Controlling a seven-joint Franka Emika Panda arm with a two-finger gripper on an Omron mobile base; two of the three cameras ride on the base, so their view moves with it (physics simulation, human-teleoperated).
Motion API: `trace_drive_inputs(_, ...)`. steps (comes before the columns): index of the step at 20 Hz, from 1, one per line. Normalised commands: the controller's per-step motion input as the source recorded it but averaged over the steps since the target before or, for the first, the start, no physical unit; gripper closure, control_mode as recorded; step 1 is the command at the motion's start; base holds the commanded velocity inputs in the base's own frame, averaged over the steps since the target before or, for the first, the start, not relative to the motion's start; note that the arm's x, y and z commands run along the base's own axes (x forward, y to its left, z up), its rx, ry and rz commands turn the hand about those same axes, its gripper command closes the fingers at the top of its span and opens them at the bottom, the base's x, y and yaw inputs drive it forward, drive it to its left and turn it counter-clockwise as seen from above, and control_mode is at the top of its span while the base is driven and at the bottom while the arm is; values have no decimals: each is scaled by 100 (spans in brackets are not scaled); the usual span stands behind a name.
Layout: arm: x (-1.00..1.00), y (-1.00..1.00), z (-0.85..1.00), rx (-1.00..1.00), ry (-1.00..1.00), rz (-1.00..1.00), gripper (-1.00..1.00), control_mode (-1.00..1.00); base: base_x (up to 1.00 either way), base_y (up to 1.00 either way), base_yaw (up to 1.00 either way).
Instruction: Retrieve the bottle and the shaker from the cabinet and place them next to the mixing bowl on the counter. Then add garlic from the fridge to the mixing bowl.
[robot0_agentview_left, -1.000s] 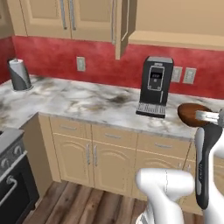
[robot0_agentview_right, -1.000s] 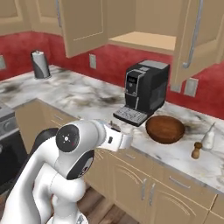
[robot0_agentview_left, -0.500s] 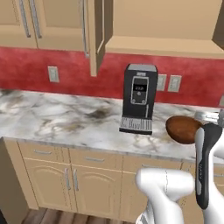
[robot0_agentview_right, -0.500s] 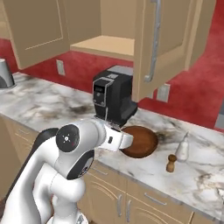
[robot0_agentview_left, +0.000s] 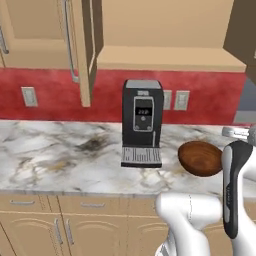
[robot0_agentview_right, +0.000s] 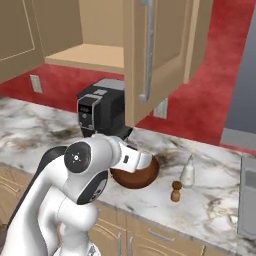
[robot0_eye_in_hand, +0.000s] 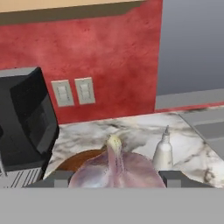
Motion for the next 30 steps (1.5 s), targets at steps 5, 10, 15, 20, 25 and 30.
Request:
trace_drive_inputs(5, 0, 0, 0, 0, 0, 0, 100, 100, 18, 20, -33)
trace_drive_inputs(10, 0, 0, 0, 0, 0, 0, 100, 100, 0, 75, -24)
trace_drive_inputs(15, 0, 0, 0, 0, 0, 0, 100, 100, 25, 36, -17)
trace_drive_inputs(20, 0, 0, 0, 0, 0, 0, 100, 100, 42, 18, -21)
trace_drive_inputs(25, 0, 0, 0, 0, 0, 0, 100, 100, 39, 26, -23)
trace_drive_inputs(30, 23, 2, -22, -4, 12, -1, 100, -100, 5, 2, -2)
